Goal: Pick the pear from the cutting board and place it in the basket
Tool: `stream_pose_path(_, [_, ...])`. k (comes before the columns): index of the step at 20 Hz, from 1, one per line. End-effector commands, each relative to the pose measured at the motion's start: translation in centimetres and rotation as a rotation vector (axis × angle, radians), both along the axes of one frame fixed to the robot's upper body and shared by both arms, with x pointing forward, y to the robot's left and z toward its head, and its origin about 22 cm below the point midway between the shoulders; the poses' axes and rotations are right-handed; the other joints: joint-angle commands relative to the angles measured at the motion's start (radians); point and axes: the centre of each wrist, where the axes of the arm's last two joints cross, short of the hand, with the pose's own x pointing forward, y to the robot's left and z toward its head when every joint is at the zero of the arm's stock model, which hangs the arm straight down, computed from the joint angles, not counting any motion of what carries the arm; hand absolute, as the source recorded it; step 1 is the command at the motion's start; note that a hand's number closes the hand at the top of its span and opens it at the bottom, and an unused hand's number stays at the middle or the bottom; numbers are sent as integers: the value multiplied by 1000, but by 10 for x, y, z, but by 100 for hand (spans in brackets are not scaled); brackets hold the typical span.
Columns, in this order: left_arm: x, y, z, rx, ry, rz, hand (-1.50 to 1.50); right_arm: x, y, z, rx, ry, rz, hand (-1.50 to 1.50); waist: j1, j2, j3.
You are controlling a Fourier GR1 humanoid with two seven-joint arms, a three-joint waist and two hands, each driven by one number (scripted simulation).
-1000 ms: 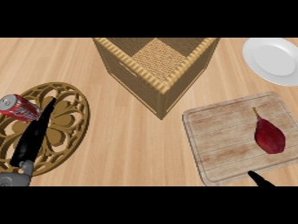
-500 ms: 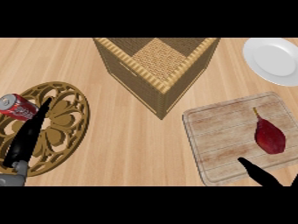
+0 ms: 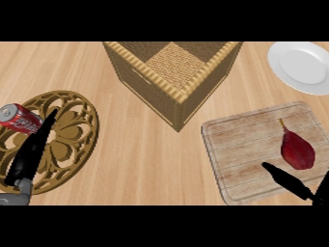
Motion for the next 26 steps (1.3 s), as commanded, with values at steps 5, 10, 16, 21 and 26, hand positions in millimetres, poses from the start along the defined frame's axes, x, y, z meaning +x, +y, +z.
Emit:
stream_pose_path(5, [-3, -2, -21, 5, 39, 23, 0, -3, 7, -33, 0, 33, -3, -150, -1, 6, -4])
stream_pose_path(10, [0, -14, -14, 18, 48, 16, 0, 30, -8, -18, 15, 9, 35, -150, 1, 6, -4])
stream_pose_path(16, [-15, 2, -25, 15, 43, 17, 0, 21, -9, -32, 29, 102, 117, 150, 0, 6, -4])
stream_pose_path(21, [-9, -10, -15, 5, 61, 19, 0, 59, 7, -19, 72, 37, 198, 150, 4, 7, -4])
stream_pose_path(26, [-13, -11, -4, -18, 62, 8, 0, 54, 29, -32, 40, 29, 278, 150, 6, 5, -4])
